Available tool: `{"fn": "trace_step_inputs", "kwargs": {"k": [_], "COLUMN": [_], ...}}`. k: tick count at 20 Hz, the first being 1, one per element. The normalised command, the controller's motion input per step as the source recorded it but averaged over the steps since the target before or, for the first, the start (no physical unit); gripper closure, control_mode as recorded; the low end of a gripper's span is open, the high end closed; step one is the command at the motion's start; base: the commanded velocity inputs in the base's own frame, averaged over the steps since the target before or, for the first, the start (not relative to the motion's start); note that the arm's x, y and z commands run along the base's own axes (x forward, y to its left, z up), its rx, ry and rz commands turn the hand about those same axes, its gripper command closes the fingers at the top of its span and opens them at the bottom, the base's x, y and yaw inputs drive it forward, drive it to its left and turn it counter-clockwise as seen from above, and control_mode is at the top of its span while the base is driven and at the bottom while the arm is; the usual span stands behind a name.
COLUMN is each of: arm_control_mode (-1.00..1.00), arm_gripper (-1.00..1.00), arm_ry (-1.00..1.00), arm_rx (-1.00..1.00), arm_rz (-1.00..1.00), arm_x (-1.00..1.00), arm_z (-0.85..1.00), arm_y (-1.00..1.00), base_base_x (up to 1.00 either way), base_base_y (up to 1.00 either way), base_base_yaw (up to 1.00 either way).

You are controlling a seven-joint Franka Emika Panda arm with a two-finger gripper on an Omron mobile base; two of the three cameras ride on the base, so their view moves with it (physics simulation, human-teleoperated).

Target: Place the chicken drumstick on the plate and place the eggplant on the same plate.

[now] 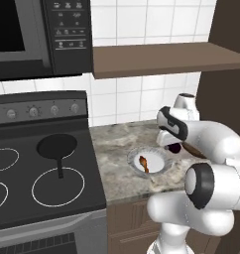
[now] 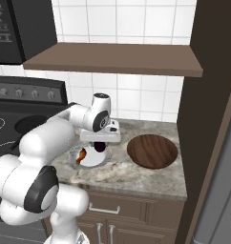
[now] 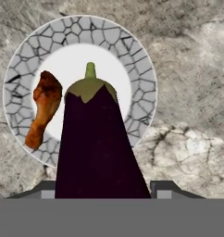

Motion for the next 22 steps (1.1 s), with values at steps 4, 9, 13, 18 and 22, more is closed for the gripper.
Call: {"fn": "trace_step_inputs", "kwargs": {"k": [4,9,13,18,22], "arm_control_mode": [-1.00,-1.00,-1.00,-1.00,-1.00], "arm_gripper": [1.00,1.00,1.00,1.00,1.00], "arm_ry": [0.00,0.00,0.00,0.00,0.00], "arm_rx": [0.00,0.00,0.00,0.00,0.00], "arm_rz": [0.00,-0.01,0.00,0.00,0.00], "arm_x": [0.00,0.12,0.19,0.22,0.08], "arm_z": [-0.04,-0.29,-0.36,-0.23,-0.14], "arm_y": [0.21,0.13,0.19,0.11,0.02], "base_base_x": [0.00,0.00,0.00,0.00,0.00], "base_base_y": [0.00,0.00,0.00,0.00,0.00], "base_base_yaw": [0.00,0.00,0.00,0.00,0.00]}}
